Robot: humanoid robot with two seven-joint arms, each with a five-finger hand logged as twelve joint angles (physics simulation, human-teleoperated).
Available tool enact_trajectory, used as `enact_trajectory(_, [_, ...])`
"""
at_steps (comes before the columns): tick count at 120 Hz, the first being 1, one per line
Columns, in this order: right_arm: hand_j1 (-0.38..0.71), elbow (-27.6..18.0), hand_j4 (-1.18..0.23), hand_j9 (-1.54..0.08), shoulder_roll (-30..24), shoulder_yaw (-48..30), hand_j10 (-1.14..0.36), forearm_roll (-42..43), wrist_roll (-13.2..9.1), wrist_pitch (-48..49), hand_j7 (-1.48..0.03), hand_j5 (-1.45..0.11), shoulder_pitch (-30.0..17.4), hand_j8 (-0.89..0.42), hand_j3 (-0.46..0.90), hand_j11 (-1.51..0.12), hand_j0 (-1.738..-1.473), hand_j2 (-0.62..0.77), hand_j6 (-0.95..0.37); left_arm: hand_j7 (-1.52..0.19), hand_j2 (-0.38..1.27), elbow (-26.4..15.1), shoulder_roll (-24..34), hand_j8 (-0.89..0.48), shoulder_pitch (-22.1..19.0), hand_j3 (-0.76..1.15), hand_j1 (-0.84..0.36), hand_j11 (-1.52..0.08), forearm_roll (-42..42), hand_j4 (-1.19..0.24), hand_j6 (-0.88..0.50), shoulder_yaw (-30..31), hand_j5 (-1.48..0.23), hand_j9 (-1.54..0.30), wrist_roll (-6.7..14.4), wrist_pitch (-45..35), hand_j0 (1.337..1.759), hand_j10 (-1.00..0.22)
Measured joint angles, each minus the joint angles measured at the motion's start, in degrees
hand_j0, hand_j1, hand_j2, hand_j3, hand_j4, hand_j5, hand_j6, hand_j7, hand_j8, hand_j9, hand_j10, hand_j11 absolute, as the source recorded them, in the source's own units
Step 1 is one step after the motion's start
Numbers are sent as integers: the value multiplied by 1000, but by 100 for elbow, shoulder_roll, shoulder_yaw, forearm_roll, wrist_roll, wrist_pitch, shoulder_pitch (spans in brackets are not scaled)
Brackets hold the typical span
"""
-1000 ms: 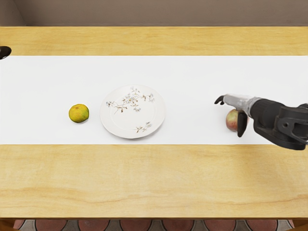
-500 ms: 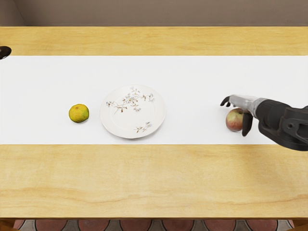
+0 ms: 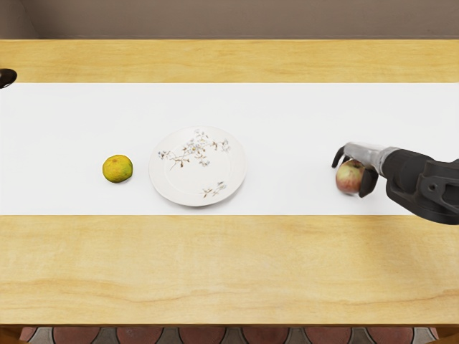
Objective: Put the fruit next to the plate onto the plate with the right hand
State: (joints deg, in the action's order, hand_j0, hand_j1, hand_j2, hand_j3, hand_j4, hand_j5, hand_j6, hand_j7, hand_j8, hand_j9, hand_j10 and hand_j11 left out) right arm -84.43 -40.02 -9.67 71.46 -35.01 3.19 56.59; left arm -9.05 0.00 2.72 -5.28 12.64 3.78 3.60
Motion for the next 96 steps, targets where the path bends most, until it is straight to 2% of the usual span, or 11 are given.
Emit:
enact_trajectory(20, [193,9,-523,-691,0,-21,-525,-39,0,-1,-684,-688,-5,-392,0,-690,-1656,69,-396,-318,49,0,0,-245,0,0,55,-318,0,-245,-245,0,-318,-318,0,0,1658,-245])
enact_trajectory(32, [222,48,-450,-809,2,-35,-589,-147,-1,13,-787,-810,21,-324,0,-810,-1653,95,-325,-318,49,0,0,-245,0,0,55,-318,0,-245,-245,0,-318,-318,0,0,1658,-245])
enact_trajectory(54, [230,222,-371,-965,125,-39,-533,-450,-3,46,-914,-972,352,-246,1,-964,-1650,110,-252,-318,49,0,0,-245,0,0,55,-318,0,-245,-245,0,-318,-318,0,0,1658,-245])
enact_trajectory(70, [230,272,-340,-1011,538,-37,-512,-543,-2,61,-950,-1019,770,-221,1,-1012,-1649,99,-222,-318,49,0,0,-245,0,0,55,-318,0,-245,-245,0,-318,-318,0,0,1658,-245])
enact_trajectory(96, [234,293,-320,-1044,1679,-90,-497,-596,-1,69,-971,-1051,1281,-204,1,-1045,-1649,105,-208,-318,49,0,0,-245,0,0,55,-318,1,-245,-245,1,-318,-318,0,0,1658,-245])
